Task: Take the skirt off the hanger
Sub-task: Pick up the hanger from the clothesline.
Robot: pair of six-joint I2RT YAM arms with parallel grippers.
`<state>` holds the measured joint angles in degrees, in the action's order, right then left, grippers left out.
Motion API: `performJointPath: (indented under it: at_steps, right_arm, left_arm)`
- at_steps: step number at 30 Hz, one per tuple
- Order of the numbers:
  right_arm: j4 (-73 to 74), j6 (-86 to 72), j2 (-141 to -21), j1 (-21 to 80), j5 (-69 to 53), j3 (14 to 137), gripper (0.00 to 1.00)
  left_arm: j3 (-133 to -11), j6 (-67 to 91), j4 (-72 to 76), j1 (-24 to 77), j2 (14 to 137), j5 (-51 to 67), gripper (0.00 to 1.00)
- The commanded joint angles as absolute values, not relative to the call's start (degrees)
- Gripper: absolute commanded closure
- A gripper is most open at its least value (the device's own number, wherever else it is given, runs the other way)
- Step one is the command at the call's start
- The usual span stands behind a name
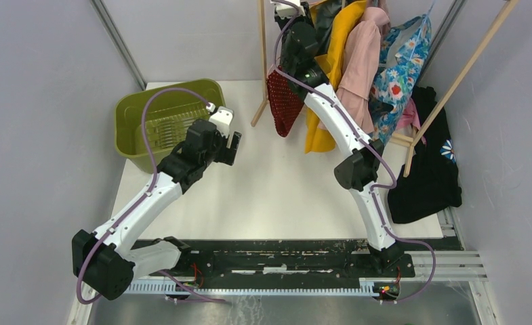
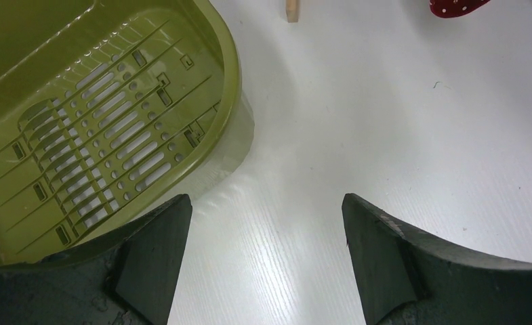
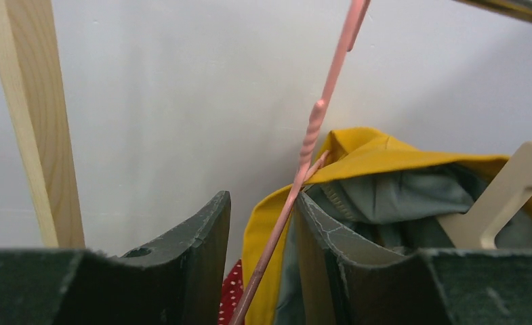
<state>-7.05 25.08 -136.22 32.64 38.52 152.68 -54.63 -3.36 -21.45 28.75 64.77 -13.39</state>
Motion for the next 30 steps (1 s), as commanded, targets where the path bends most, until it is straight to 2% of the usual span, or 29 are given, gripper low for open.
performJointPath:
  at_steps: [1, 8, 11, 14, 17, 22, 25, 30]
  right_arm:
    - [-8.7, 35.5, -135.0, 33.3, 36.9, 154.8, 0.99]
    - [-11.4, 45.8, -132.7, 36.8, 34.4, 148.3, 0.99]
    - [-12.6, 45.8, -131.0, 37.1, 36.7, 142.9, 0.99]
    - [-13.5, 43.6, -130.9, 36.6, 40.2, 143.2, 0.97]
    - [-12.5, 38.0, -130.6, 35.9, 43.5, 144.3, 0.69]
    - [-1.5, 18.5, -128.5, 34.7, 46.0, 145.5, 0.39]
    - [0.0, 7.8, -125.3, 34.6, 47.9, 141.5, 0.34]
    - [1.4, 3.1, -122.3, 34.6, 52.4, 137.9, 0.29]
  left_arm:
    - [-54.7, -4.7, -18.0, 29.3, 64.0, -13.7, 0.12]
    - [-55.3, -4.7, -18.1, 29.4, 64.6, -13.8, 0.12]
    - [-55.4, -4.8, -18.2, 29.4, 64.4, -14.0, 0.12]
    - [-55.4, -4.8, -18.5, 29.5, 64.3, -13.9, 0.12]
    - [-55.3, -4.8, -18.4, 29.4, 64.0, -13.9, 0.12]
    - [-54.7, -5.1, -18.2, 29.5, 63.4, -14.0, 0.11]
    - [-55.0, -5.4, -18.6, 29.4, 63.0, -14.4, 0.11]
    - [-55.4, -5.7, -19.2, 29.5, 62.1, -14.9, 0.11]
